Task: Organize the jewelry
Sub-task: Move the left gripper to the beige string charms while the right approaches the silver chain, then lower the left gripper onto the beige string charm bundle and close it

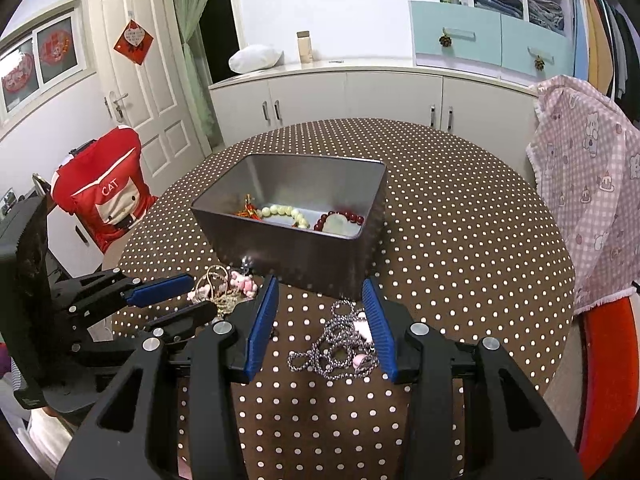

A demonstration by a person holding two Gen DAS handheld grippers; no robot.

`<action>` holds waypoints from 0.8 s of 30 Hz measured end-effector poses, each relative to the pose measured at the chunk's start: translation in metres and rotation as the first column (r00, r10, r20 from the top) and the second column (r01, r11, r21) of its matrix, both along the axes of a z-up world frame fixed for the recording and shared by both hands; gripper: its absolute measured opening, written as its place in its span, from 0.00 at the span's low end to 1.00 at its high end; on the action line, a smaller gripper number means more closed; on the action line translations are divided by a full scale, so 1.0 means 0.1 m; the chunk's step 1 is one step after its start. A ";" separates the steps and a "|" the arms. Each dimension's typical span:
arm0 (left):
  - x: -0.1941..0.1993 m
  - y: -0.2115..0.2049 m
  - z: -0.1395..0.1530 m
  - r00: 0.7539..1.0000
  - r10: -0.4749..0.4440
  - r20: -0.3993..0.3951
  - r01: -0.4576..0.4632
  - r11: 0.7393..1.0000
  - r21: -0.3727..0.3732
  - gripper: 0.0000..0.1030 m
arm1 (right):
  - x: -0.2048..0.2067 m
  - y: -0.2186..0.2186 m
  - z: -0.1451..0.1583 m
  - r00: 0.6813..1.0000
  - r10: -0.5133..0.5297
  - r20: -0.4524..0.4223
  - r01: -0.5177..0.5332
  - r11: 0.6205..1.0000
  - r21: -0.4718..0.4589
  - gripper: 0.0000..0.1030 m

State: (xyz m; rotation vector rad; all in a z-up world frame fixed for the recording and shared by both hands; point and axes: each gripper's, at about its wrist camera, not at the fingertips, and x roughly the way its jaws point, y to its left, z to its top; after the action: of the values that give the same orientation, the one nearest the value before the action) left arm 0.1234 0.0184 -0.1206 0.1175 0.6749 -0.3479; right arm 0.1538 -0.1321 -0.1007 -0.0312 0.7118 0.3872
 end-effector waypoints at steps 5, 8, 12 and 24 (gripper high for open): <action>0.11 -0.08 -0.07 1.000 -0.009 -0.027 0.011 0.999 0.040 0.20 | -0.01 -0.03 -0.03 1.000 -0.003 -0.005 0.003 1.000 0.006 0.40; 0.14 -0.10 -0.09 0.999 -0.013 -0.032 0.014 0.999 0.047 0.13 | -0.01 -0.04 -0.03 1.000 -0.004 -0.006 0.005 1.000 0.006 0.40; 0.13 -0.13 -0.07 1.000 0.000 -0.015 0.001 0.997 0.073 0.05 | 0.00 -0.08 -0.04 1.000 -0.011 -0.008 0.011 1.000 0.011 0.40; 0.00 0.10 0.24 0.997 0.049 0.067 -0.047 0.998 -0.030 0.04 | -0.07 -0.06 0.02 1.000 0.009 0.017 -0.010 1.000 0.022 0.40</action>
State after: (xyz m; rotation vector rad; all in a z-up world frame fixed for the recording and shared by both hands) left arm 0.1233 0.0283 -0.0963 0.0854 0.6045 -0.3063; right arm 0.1464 -0.1381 -0.0990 -0.0168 0.6912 0.4035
